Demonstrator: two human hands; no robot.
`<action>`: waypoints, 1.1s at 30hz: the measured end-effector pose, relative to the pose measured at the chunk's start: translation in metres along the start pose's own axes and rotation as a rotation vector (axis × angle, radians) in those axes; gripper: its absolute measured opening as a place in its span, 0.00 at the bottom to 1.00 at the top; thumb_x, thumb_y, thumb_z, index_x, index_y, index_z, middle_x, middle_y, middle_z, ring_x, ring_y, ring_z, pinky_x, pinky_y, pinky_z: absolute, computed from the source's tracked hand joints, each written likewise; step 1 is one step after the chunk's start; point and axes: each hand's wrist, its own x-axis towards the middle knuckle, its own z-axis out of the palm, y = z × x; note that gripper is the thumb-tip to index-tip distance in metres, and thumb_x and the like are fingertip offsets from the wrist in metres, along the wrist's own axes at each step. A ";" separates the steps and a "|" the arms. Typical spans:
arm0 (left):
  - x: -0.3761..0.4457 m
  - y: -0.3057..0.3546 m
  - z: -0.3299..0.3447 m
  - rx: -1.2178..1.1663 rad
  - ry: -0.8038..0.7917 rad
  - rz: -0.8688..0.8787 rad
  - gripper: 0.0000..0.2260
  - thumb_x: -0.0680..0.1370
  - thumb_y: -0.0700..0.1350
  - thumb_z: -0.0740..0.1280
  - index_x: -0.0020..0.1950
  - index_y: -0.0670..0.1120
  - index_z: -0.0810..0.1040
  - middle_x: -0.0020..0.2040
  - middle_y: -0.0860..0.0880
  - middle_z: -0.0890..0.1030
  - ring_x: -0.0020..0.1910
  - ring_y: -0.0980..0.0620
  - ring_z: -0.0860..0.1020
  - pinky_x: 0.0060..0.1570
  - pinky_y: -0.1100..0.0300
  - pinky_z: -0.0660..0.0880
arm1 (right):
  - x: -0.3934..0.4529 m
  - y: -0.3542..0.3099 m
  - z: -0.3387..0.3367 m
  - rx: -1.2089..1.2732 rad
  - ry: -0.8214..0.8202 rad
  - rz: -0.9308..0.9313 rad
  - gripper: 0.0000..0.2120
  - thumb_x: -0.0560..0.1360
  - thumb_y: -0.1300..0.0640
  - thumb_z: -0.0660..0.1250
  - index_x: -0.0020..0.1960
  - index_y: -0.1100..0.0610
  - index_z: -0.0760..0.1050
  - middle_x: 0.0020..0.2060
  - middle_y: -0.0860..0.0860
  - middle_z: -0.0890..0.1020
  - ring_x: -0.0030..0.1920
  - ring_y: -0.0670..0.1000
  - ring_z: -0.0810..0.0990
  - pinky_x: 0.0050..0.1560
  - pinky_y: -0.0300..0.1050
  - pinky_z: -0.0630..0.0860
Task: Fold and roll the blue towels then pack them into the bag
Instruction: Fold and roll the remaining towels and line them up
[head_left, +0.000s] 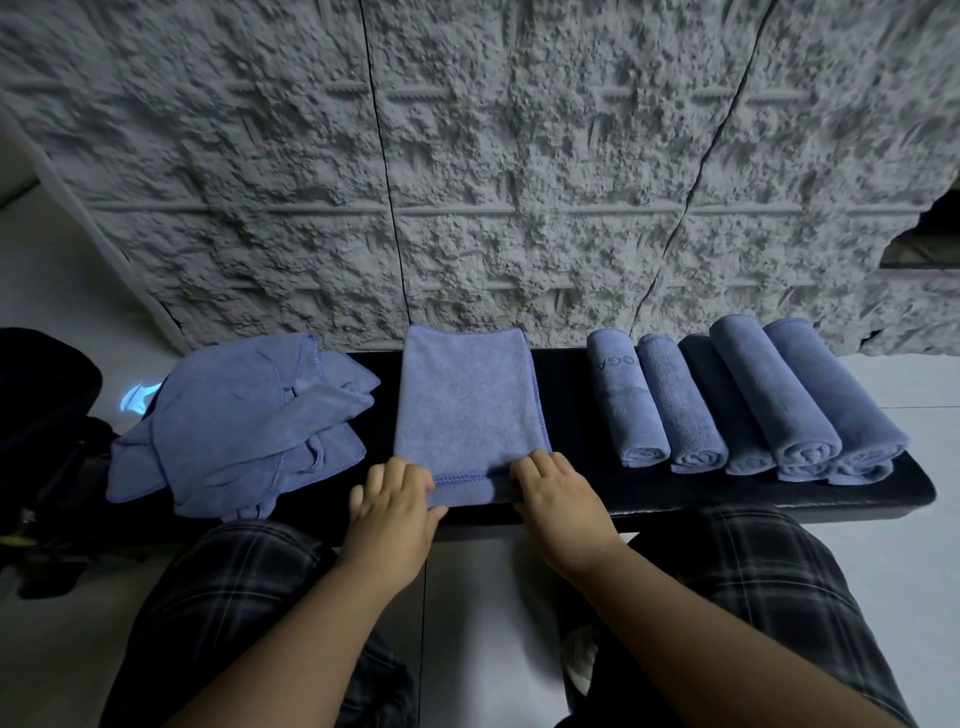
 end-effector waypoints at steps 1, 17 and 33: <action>0.001 -0.001 0.001 -0.001 0.026 0.000 0.20 0.60 0.45 0.81 0.41 0.48 0.71 0.39 0.50 0.73 0.37 0.49 0.73 0.34 0.57 0.66 | -0.001 -0.001 0.000 -0.051 0.025 -0.017 0.12 0.60 0.62 0.72 0.42 0.55 0.74 0.36 0.50 0.76 0.35 0.51 0.75 0.32 0.42 0.74; 0.010 0.002 -0.012 -0.065 -0.094 -0.181 0.08 0.81 0.41 0.54 0.49 0.48 0.72 0.48 0.53 0.72 0.49 0.51 0.67 0.47 0.58 0.55 | 0.001 -0.002 -0.008 -0.016 -0.104 0.078 0.18 0.66 0.60 0.52 0.49 0.56 0.76 0.41 0.50 0.77 0.43 0.55 0.75 0.44 0.49 0.67; 0.017 0.016 -0.019 0.105 0.109 0.025 0.15 0.56 0.26 0.64 0.34 0.44 0.69 0.35 0.45 0.70 0.33 0.44 0.71 0.28 0.53 0.68 | 0.000 -0.017 0.000 -0.141 0.132 0.048 0.16 0.53 0.68 0.70 0.38 0.57 0.71 0.34 0.54 0.74 0.33 0.54 0.72 0.30 0.44 0.70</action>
